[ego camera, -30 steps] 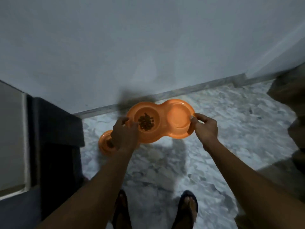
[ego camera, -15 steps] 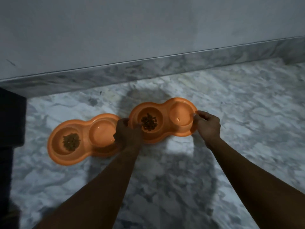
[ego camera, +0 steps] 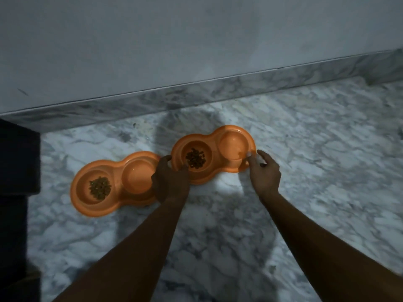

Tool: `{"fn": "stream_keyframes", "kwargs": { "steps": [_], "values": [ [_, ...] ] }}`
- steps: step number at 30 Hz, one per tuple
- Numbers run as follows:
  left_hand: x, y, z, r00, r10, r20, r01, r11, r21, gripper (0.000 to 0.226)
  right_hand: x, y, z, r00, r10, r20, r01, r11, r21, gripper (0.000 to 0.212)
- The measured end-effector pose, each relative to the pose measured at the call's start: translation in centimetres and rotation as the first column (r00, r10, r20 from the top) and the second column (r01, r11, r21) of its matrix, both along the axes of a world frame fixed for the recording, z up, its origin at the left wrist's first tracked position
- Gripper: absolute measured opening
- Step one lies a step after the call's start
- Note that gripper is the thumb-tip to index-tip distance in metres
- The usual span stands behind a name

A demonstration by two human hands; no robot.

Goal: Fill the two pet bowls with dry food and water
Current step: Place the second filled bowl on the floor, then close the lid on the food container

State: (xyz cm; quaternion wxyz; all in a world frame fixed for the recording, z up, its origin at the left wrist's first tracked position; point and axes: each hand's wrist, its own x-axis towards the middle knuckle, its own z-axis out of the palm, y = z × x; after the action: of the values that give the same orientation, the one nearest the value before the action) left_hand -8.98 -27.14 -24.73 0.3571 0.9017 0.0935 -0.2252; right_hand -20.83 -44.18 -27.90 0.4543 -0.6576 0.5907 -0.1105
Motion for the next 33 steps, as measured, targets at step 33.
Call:
{"fn": "stream_keyframes", "kwargs": {
  "steps": [33],
  "values": [
    [3.8,61.9,97.6,0.760,-0.031,0.650,-0.105,0.980,0.170,0.027,17.0,55.5,96.5,0.293,0.868,0.402,-0.783,0.459,-0.421,0.033]
  ]
}}
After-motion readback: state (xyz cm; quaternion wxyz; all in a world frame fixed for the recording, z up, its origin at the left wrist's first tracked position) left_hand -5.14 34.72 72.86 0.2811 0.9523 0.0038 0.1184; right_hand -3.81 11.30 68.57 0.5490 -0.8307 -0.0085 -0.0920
